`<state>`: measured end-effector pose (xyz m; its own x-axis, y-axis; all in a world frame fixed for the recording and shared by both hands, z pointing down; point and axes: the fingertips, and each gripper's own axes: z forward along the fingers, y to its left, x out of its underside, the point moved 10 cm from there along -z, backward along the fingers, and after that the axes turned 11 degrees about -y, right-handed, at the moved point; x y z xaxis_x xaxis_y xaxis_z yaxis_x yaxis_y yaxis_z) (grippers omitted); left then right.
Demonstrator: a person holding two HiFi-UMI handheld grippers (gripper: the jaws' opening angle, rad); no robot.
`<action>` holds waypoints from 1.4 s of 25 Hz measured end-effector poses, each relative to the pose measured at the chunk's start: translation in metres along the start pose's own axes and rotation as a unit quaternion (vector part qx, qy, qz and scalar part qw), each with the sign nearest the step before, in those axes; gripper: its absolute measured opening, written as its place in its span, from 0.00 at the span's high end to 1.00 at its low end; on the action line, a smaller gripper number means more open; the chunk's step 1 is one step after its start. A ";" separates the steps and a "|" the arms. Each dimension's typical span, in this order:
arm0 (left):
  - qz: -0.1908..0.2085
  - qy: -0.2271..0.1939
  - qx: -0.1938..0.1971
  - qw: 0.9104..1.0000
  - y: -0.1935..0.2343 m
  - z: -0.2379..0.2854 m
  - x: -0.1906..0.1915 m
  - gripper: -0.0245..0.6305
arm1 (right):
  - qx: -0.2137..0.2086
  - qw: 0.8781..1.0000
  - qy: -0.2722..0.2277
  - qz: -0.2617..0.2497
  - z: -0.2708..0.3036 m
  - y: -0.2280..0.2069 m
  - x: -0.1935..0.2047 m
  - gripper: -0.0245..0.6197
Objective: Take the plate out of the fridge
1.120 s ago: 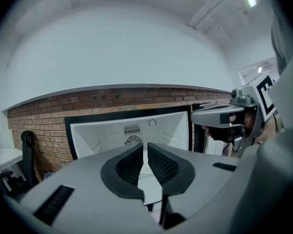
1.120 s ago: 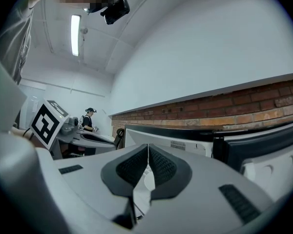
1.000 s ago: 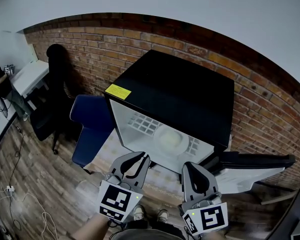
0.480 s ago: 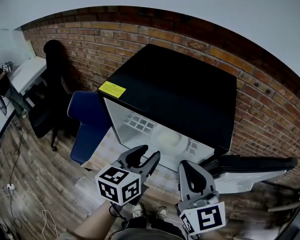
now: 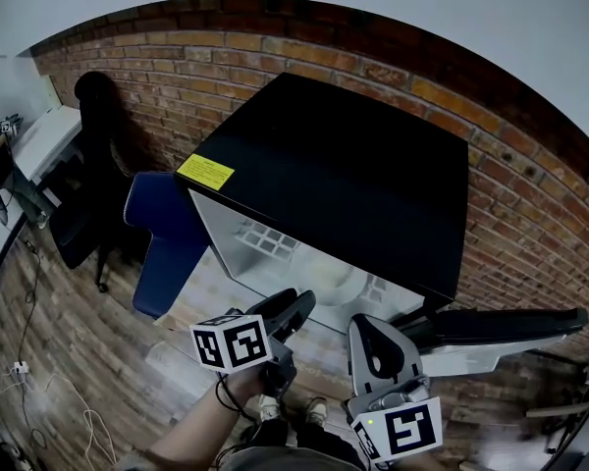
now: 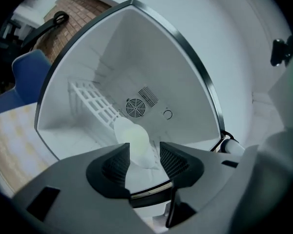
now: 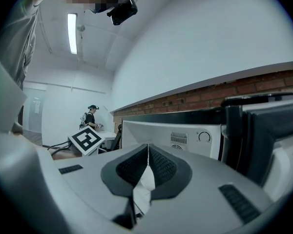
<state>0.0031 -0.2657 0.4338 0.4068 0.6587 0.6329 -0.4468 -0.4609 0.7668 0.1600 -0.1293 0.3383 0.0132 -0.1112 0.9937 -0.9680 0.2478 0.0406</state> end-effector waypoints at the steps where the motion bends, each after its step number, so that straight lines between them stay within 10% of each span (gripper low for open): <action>1: -0.021 0.000 0.000 1.000 0.003 0.002 0.003 0.68 | 0.000 1.000 0.002 0.000 0.001 0.000 0.001 0.92; 18: -0.237 0.010 0.011 0.971 0.041 0.032 0.037 0.69 | 0.004 0.999 0.031 0.008 0.006 -0.005 0.023 0.92; 35: -0.293 0.008 0.018 0.956 0.042 0.034 0.040 0.90 | 0.001 0.999 0.036 0.009 0.005 -0.004 0.027 0.92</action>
<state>0.0279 -0.2789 0.4947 0.5660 0.8192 0.0921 -0.1185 -0.0298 0.9925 0.1632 -0.1387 0.3645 0.0132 -0.0370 0.9992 -0.9685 0.2480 0.0220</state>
